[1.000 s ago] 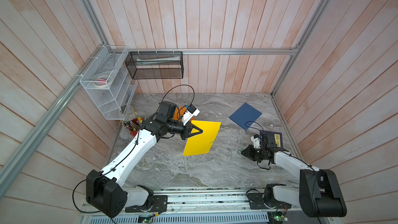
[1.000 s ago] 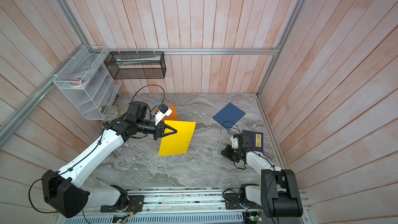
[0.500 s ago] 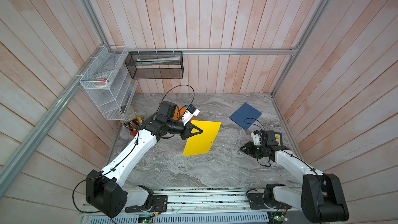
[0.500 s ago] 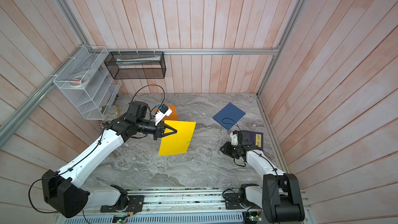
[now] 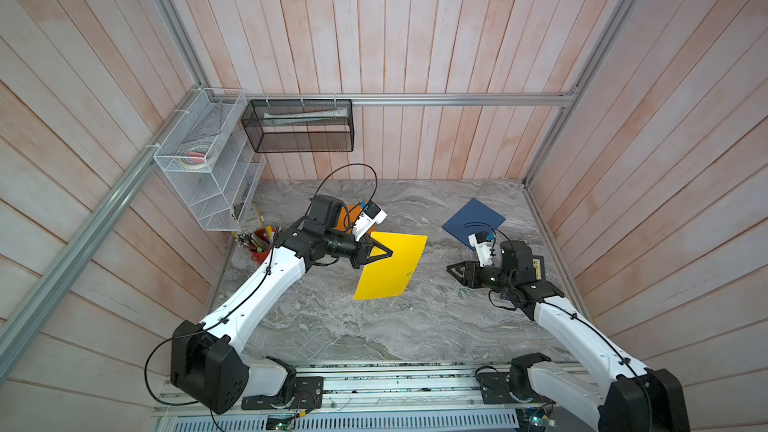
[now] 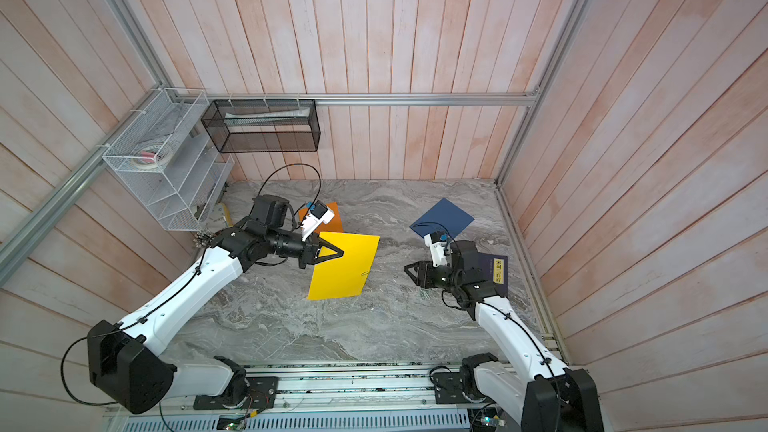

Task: Unclip the paperclips from the documents
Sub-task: Adjust the document.

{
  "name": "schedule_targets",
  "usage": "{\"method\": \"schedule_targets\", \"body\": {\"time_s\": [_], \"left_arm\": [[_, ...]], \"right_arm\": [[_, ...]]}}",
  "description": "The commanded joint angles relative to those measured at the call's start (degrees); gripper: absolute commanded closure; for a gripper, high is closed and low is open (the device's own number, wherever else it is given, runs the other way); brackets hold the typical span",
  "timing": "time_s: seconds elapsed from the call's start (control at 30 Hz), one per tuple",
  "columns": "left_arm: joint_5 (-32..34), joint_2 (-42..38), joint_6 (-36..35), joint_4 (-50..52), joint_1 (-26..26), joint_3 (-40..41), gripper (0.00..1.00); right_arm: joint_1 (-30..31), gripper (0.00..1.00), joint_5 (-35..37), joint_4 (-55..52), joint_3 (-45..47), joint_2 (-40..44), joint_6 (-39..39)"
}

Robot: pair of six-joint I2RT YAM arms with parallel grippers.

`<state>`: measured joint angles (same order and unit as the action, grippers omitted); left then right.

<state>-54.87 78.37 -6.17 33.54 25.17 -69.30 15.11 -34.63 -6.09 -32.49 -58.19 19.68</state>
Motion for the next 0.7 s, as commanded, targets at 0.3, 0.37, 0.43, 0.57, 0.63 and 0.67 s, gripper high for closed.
{"method": "schedule_targets", "body": {"time_s": [0.3, 0.37, 0.43, 0.57, 0.63, 0.67], "left_arm": [[-5.37, 1.16, 0.37, -2.03, -0.22, -1.43, 1.00], [-6.01, 1.39, 0.54, -2.39, -0.22, -1.54, 1.00], [-6.75, 1.52, 0.86, -2.84, -0.17, -1.63, 1.00], [-7.68, 2.11, 1.11, -3.30, 0.38, -2.48, 1.00], [-8.22, 2.60, 1.24, -3.39, 0.65, -2.98, 1.00], [-8.53, 2.83, 1.23, -3.32, 0.87, -3.29, 1.00]], "right_arm": [[4.89, 0.44, -15.96, 22.88, 2.35, 4.28, -0.61], [5.31, 0.43, -18.09, 24.88, 2.00, 3.33, -0.78], [5.76, 0.43, -19.73, 26.69, 1.48, 2.10, -0.58], [7.37, 0.42, -21.76, 31.15, 1.19, -0.91, 0.87], [8.61, 0.43, -22.28, 33.64, 1.11, -2.28, 1.73], [9.18, 0.42, -22.38, 34.31, 0.95, -3.02, 1.80]]}}
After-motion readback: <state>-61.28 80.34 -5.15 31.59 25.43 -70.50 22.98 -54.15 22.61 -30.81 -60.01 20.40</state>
